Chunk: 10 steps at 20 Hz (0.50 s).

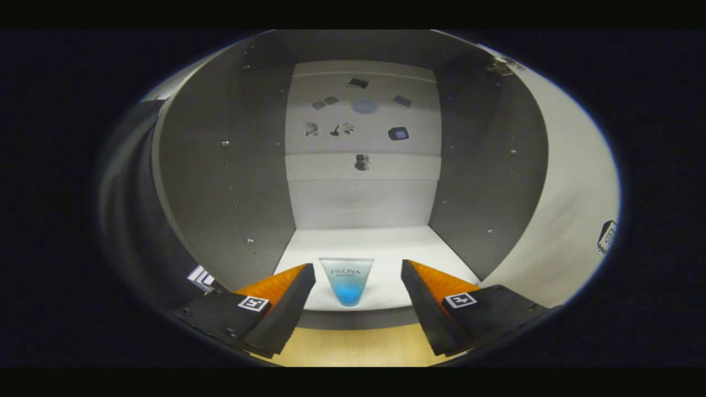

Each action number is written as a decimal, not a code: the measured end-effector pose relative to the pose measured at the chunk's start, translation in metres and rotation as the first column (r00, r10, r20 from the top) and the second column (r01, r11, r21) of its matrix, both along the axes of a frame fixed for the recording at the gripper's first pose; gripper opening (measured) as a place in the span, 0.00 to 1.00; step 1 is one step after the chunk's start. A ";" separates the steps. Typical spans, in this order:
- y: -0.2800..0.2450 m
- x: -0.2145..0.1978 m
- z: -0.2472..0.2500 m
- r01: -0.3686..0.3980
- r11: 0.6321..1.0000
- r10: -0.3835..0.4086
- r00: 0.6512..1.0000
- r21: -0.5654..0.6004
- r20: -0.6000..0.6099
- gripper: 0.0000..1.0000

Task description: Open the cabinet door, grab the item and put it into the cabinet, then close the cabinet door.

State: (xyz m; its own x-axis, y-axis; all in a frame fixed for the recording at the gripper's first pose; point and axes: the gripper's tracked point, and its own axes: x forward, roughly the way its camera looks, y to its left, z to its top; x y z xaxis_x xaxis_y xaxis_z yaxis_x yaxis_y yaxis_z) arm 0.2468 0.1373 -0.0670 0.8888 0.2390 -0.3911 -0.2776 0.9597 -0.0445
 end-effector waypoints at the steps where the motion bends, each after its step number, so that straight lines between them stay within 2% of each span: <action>1: -0.002 -0.009 0.004 0.002 1.000 -0.002 1.000 0.009 0.016 1.00; 6: -0.023 -0.078 0.018 -0.002 0.998 -0.004 0.996 0.069 0.093 1.00; 10: -0.057 -0.137 0.014 0.032 0.997 -0.041 0.990 0.070 0.135 0.99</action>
State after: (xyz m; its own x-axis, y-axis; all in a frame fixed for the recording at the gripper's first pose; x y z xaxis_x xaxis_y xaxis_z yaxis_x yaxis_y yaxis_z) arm 0.1099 0.0802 -0.0532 0.9413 0.2274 -0.2497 -0.2383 0.9711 -0.0140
